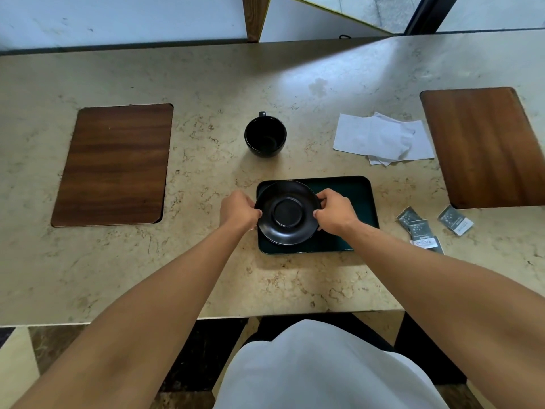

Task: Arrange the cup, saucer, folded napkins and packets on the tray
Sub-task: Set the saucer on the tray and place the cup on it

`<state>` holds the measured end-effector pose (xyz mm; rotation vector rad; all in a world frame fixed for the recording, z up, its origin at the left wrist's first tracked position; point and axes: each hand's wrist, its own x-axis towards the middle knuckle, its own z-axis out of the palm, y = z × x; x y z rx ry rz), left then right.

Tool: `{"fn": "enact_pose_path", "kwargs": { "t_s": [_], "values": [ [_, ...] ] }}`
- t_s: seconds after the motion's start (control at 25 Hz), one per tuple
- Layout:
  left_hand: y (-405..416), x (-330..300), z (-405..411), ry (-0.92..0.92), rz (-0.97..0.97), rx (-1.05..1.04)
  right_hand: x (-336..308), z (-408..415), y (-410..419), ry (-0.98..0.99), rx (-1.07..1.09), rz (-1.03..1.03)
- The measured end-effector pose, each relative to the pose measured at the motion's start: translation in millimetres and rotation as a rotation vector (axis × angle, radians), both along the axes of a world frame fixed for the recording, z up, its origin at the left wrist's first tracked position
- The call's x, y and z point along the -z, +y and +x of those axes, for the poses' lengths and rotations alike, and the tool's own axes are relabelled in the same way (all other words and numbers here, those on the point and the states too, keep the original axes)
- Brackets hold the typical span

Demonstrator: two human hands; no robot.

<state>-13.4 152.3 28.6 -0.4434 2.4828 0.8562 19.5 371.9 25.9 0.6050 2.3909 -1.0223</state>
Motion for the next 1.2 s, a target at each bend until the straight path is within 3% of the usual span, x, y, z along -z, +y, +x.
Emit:
{"fn": "enact_pose_path", "kwargs": {
  "t_s": [1.2],
  "values": [
    [-1.9, 5.7, -1.7, -0.018, -0.015, -0.018, 6.3, -0.7, -2.1, -0.019, -0.022, -0.021]
  ]
}}
